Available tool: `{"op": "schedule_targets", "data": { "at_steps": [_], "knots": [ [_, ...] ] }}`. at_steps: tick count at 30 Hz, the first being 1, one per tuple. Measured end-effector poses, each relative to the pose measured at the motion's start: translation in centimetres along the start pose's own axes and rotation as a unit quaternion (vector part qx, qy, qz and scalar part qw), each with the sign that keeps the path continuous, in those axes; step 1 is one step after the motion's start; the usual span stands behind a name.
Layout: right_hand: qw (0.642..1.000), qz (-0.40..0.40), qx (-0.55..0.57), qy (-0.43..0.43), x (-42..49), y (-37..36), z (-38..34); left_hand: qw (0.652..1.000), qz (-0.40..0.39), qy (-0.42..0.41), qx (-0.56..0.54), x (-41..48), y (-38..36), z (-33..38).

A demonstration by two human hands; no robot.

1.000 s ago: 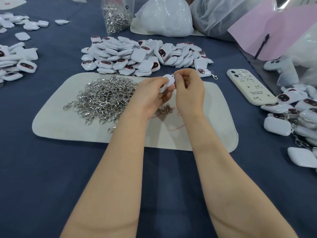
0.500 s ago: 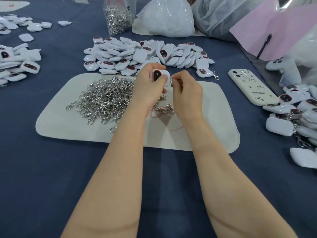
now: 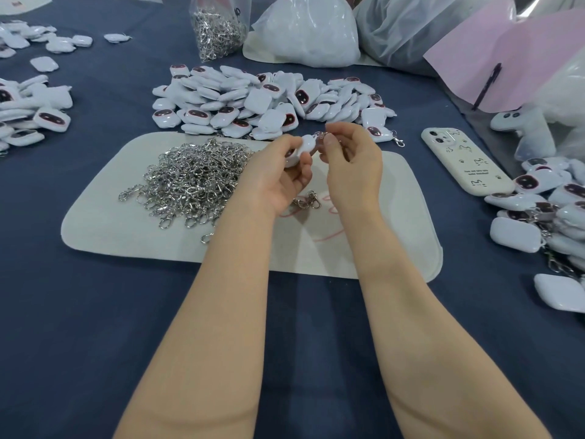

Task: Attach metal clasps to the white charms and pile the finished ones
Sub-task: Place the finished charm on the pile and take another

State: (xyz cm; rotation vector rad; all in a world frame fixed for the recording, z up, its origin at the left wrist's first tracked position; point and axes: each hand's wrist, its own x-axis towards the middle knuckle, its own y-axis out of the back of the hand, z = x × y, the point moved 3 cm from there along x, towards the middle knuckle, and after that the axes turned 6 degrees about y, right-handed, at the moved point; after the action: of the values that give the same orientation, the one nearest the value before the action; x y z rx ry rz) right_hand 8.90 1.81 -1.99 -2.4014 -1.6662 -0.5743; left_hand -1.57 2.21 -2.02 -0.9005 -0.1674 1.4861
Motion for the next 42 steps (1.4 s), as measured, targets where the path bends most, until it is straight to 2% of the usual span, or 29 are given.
{"op": "schedule_targets", "data": {
  "at_steps": [8, 12, 14, 17, 27, 31, 34, 36, 38, 40, 42],
  "knots": [
    [1.000, -0.020, 0.000, 0.006, -0.1, -0.1, -0.1, 1.000, -0.006, 0.018, -0.013, 0.3, 0.2, -0.1],
    [0.999, -0.029, 0.032, -0.027, -0.1, -0.2, -0.1, 0.999, -0.033, 0.031, -0.017, 0.2, 0.0, -0.1],
    [0.999, -0.038, 0.006, -0.032, -0.1, -0.1, 0.1, 0.998, -0.042, 0.037, -0.035, 0.2, 0.1, -0.1],
    [0.998, -0.048, -0.035, -0.014, -0.2, -0.2, 0.0, 0.997, -0.047, 0.039, -0.050, 0.3, 0.1, -0.1],
    [0.999, -0.022, -0.022, 0.028, -0.3, -0.3, -0.7, 0.996, -0.056, 0.062, -0.025, 0.4, 0.0, -0.6],
    [0.996, -0.017, -0.057, 0.060, -0.5, -0.4, -0.7, 0.999, -0.026, 0.031, 0.011, 0.1, -0.2, -0.5],
    [0.988, -0.011, -0.118, 0.100, -0.5, -0.3, -0.6, 0.998, 0.018, -0.031, 0.059, 0.1, -0.2, -0.1],
    [0.981, -0.011, -0.159, 0.115, -0.4, -0.2, -0.4, 0.986, 0.045, -0.089, 0.133, 0.0, -0.3, 0.4],
    [0.974, -0.023, -0.190, 0.122, -0.4, -0.2, -0.3, 0.956, 0.068, -0.164, 0.236, -0.4, -0.4, 1.2],
    [0.967, -0.041, -0.218, 0.126, -0.4, -0.2, -0.3, 0.905, 0.078, -0.246, 0.337, -0.8, -0.5, 2.0],
    [0.959, -0.062, -0.245, 0.132, -0.5, -0.3, -0.2, 0.838, 0.077, -0.315, 0.440, -1.4, -0.9, 2.5]
  ]
}}
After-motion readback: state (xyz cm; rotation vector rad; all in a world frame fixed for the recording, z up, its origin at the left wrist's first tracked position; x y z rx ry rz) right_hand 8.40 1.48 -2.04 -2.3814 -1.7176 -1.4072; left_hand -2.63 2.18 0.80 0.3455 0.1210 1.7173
